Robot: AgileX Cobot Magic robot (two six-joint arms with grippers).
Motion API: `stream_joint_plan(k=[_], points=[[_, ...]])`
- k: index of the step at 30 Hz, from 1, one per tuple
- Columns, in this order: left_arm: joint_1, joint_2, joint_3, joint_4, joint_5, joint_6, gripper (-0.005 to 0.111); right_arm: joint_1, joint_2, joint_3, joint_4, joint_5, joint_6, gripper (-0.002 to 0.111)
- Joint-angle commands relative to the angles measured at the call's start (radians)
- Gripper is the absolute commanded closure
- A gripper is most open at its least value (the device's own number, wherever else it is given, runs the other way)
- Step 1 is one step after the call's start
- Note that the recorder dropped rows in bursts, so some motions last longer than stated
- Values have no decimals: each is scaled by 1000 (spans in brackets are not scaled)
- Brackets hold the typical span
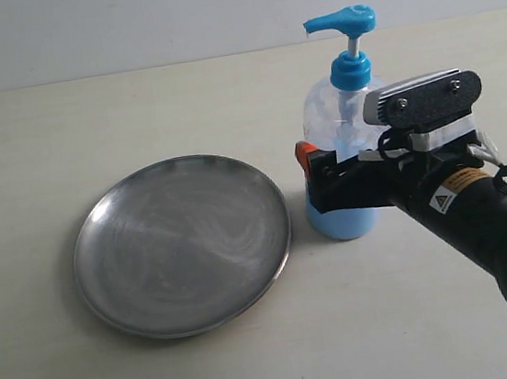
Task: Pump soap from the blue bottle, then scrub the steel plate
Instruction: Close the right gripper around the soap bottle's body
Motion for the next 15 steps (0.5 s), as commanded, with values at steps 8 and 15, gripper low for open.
stream_joint_plan(k=[8,15], points=[[2,-5,3,-3,-10,1,107,1,45,-63,99,3,-24,3],[2,-5,3,-3,-10,1,107,1,92,-113,99,1,-56,3]])
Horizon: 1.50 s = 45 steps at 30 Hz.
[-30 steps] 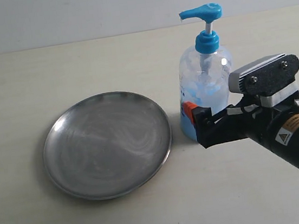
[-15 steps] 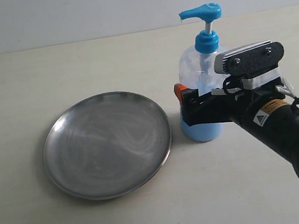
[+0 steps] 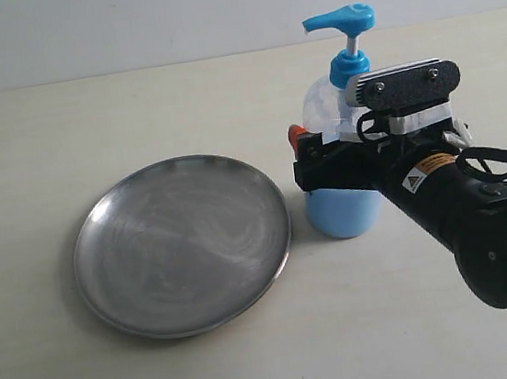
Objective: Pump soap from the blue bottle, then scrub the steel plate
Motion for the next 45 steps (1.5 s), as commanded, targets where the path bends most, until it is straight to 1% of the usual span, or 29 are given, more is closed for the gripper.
stream_joint_plan(k=[1,13,16,19,20,22,24,25,27,28,30,31,38,45], points=[[2,-5,3,-3,-10,1,107,1,29,-19,2,-12,-32,3],[2,-5,3,-3,-10,1,107,1,93,-69,56,-49,-84,3],[2,-5,3,-3,-10,1,107,1,99,-70,60,-84,-97,3],[2,-5,3,-3,-10,1,107,1,99,-70,95,-84,-97,7],[2,-5,3,-3,-10,1,107,1,99,-70,104,-84,-97,11],[2,-5,3,-3,-10,1,107,1,99,-70,108,-84,-97,25],[2,-5,3,-3,-10,1,107,1,99,-70,108,-84,-97,42],[2,-5,3,-3,-10,1,107,1,99,-70,106,-84,-97,56],[2,-5,3,-3,-10,1,107,1,99,-70,99,-84,-97,75],[2,-5,3,-3,-10,1,107,1,99,-70,88,-82,-97,88],[2,-5,3,-3,-10,1,107,1,99,-70,72,-82,-97,103],[2,-5,3,-3,-10,1,107,1,99,-70,62,-82,-97,108],[2,-5,3,-3,-10,1,107,1,99,-70,53,-78,-97,108],[2,-5,3,-3,-10,1,107,1,99,-70,-5,-64,-97,108]])
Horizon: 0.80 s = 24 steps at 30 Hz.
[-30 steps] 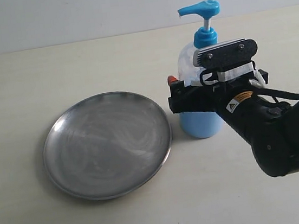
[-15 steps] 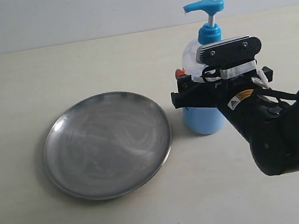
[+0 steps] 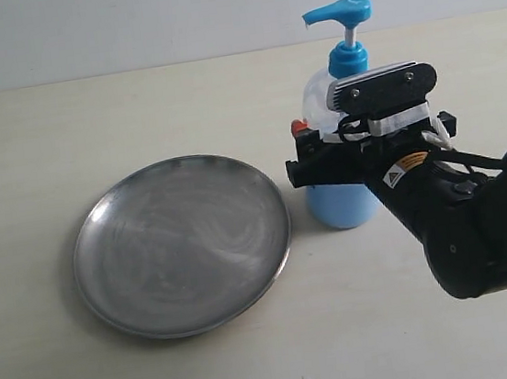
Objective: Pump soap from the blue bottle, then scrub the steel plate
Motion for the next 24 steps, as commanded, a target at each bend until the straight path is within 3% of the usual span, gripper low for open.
stream_joint_plan(k=[1,24], points=[[2,-5,3,-3,-10,1,107,1,0,-5,-68,9,-5,108],[2,-5,3,-3,-10,1,107,1,0,-5,-109,112,-48,108]])
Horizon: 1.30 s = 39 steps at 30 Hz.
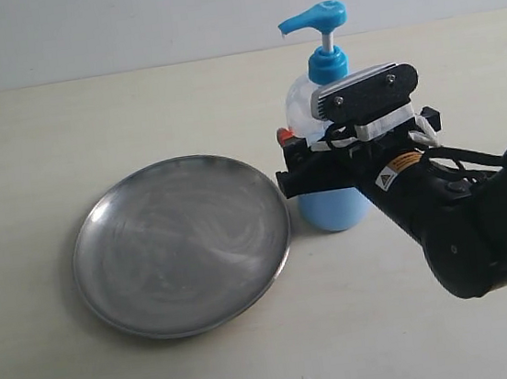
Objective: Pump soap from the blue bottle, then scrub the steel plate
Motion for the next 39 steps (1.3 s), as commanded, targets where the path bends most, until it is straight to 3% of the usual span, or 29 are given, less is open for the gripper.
stream_joint_plan(k=[1,39], points=[[2,-5,3,-3,-10,1,107,1,0,1,-23,75,-15,108],[2,-5,3,-3,-10,1,107,1,0,1,-107,102,-126,108]])
